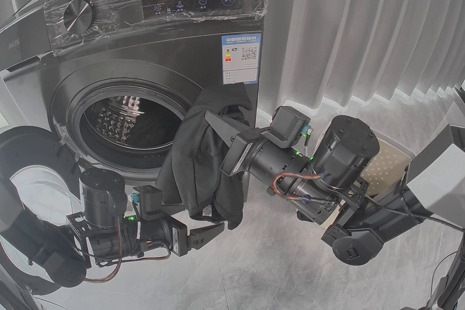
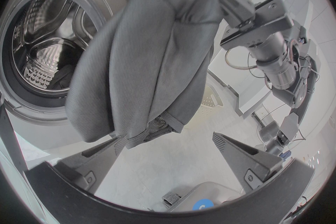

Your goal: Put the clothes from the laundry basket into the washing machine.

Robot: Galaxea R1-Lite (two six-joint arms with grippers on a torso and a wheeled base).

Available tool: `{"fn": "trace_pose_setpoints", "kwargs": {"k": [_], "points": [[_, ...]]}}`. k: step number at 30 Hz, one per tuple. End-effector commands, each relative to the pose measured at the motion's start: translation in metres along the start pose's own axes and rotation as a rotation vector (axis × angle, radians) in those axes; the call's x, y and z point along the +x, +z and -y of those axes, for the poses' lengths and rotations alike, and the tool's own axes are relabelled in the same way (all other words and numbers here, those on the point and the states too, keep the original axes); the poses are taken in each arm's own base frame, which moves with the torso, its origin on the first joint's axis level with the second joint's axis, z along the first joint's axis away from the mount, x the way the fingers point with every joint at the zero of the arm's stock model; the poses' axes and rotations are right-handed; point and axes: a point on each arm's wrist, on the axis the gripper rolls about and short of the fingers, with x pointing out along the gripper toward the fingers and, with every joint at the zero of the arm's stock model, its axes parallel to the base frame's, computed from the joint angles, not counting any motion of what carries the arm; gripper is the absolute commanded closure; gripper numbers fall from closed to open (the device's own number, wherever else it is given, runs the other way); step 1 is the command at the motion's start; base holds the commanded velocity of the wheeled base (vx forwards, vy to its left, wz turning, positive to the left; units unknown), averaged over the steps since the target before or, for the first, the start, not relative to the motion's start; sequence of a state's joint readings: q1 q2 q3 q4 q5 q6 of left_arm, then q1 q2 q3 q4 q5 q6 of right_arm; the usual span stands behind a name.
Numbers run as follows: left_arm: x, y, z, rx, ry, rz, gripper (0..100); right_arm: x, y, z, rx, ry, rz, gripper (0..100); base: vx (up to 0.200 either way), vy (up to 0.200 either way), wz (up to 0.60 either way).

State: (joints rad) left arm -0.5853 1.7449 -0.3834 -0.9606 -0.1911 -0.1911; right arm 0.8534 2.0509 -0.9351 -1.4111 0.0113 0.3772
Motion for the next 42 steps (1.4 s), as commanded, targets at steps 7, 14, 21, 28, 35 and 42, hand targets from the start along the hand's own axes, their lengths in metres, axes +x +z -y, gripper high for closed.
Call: {"fn": "trace_pose_setpoints", "kwargs": {"k": [7, 14, 21, 28, 35, 42], "points": [[0.023, -0.011, -0.008, -0.016, 0.034, 0.000, 0, -0.002, -0.003, -0.005, 0.005, 0.018, 0.009, 100, 0.000, 0.000, 0.00], [0.030, -0.014, -0.012, -0.016, 0.061, 0.022, 0, -0.004, -0.005, -0.008, 0.006, 0.019, 0.000, 100, 0.000, 0.000, 0.00], [0.037, -0.012, -0.014, -0.013, 0.077, 0.050, 0, -0.004, -0.005, -0.008, 0.008, 0.020, -0.001, 100, 0.000, 0.000, 0.00], [0.042, -0.013, -0.018, -0.016, 0.103, 0.056, 0, -0.004, -0.006, -0.010, 0.009, 0.024, -0.004, 100, 0.000, 0.000, 0.00], [0.046, -0.011, -0.019, -0.009, 0.107, 0.096, 0, -0.004, -0.007, -0.013, 0.010, 0.032, -0.003, 100, 0.000, 0.000, 0.00], [0.047, -0.010, -0.018, -0.006, 0.099, 0.120, 100, -0.004, -0.007, -0.012, 0.011, 0.029, -0.004, 100, 0.000, 0.000, 0.00]]}}
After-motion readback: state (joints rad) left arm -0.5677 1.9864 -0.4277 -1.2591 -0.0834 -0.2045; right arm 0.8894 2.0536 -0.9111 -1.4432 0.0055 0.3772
